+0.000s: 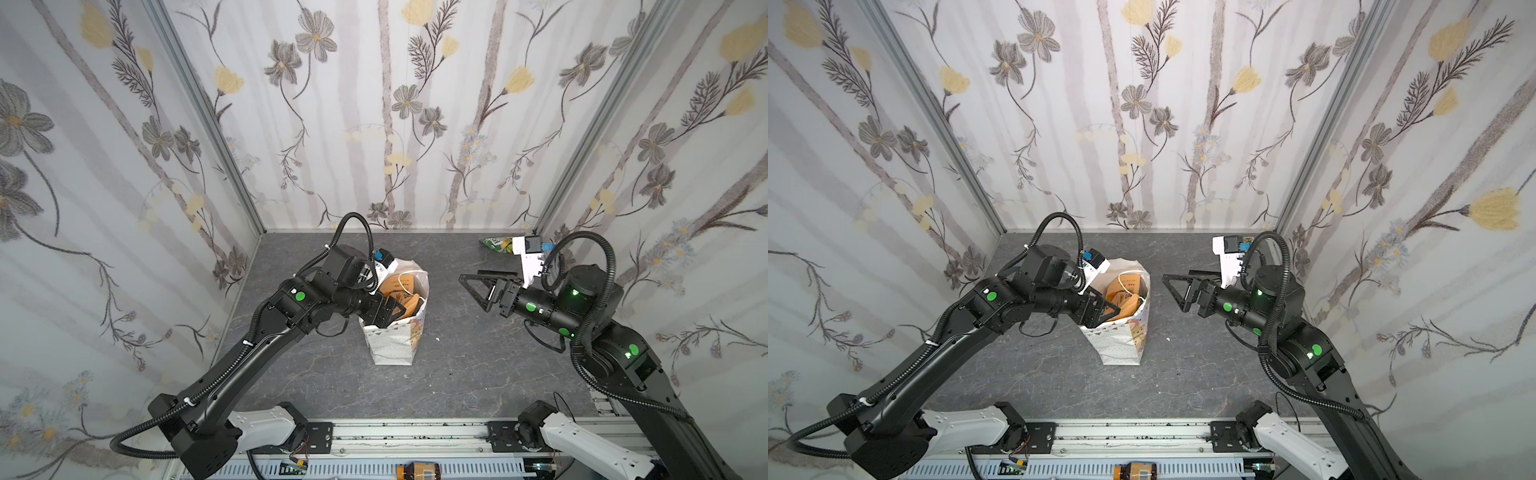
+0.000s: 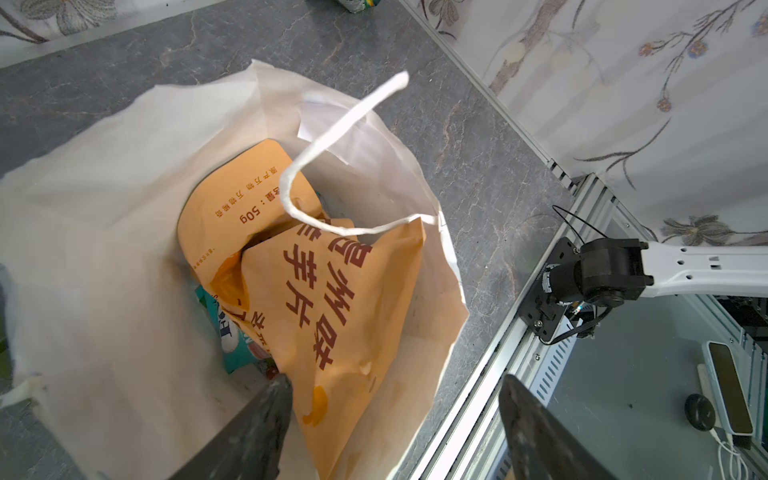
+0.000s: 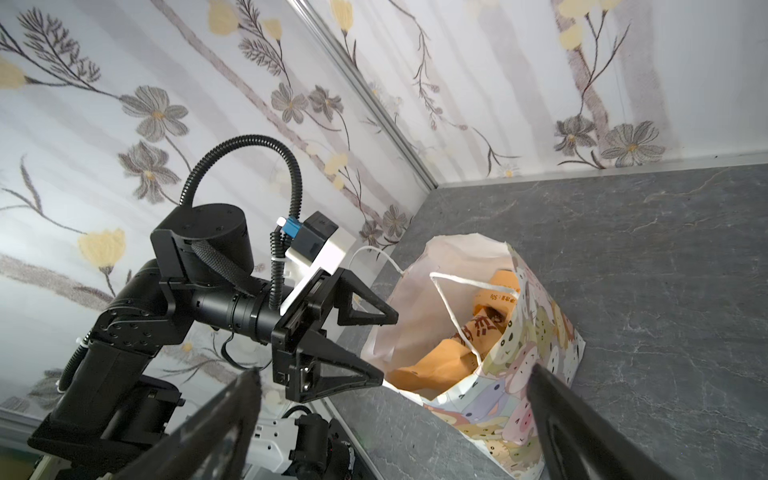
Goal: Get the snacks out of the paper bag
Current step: 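Move the right gripper back toward the bag while left holds the bag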
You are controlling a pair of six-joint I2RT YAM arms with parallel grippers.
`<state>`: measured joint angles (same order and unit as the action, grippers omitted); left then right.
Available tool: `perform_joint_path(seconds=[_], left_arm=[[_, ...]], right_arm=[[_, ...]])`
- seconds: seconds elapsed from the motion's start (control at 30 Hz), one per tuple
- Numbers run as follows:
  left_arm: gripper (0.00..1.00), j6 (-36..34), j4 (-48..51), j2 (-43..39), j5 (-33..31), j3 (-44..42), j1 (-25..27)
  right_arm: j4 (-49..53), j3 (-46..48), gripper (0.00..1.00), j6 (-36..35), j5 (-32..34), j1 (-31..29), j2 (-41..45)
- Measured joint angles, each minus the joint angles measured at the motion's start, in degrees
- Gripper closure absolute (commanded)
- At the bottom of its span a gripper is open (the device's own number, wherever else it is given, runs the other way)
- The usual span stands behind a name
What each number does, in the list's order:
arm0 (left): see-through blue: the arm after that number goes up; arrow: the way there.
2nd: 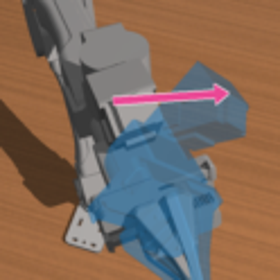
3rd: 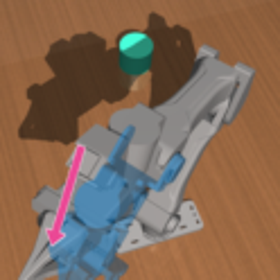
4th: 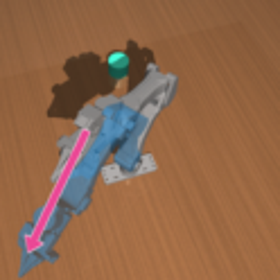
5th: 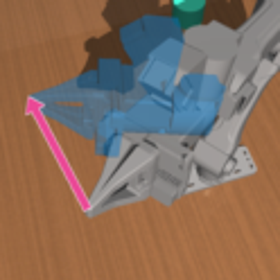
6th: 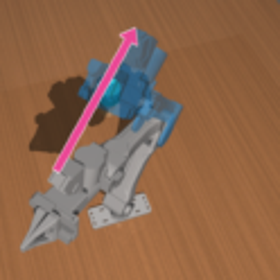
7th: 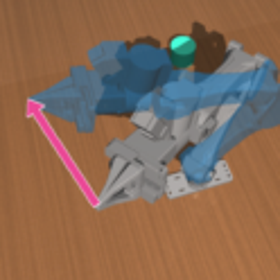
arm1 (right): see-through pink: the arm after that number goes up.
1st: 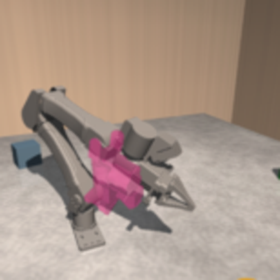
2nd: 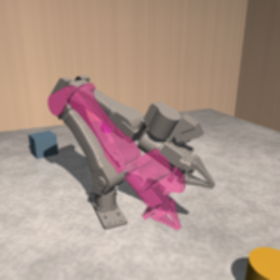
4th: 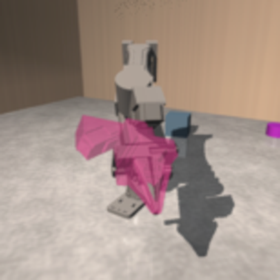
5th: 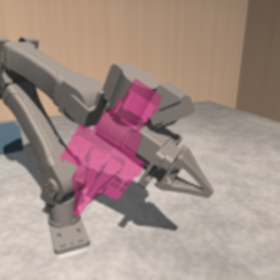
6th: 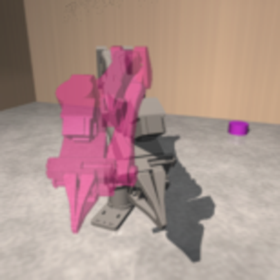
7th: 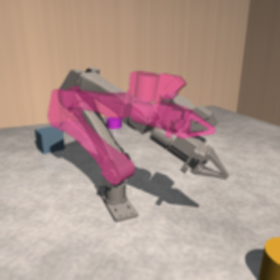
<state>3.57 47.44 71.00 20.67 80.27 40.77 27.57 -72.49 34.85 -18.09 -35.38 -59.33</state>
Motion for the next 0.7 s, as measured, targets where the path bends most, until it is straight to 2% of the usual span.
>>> perform_joint_path(seconds=[0.23,0.53,0.7], left_arm=[[0.26,2.73,-5.4,2.36,-2.49,-3.23,0.0],[0.35,4.7,-9.64,6.75,-1.33,-5.81,0.0],[0.44,5.09,-10.49,7.76,-0.17,-7.34,0.17]], right_arm=[[4.17,-5.01,0.0,-1.99,0.9,-6.25,-5.75],[5.11,-5.07,0.0,-3.63,1.51,-6.93,-6.01],[4.79,-4.92,0.0,-4.44,2.51,-6.93,-5.18]])
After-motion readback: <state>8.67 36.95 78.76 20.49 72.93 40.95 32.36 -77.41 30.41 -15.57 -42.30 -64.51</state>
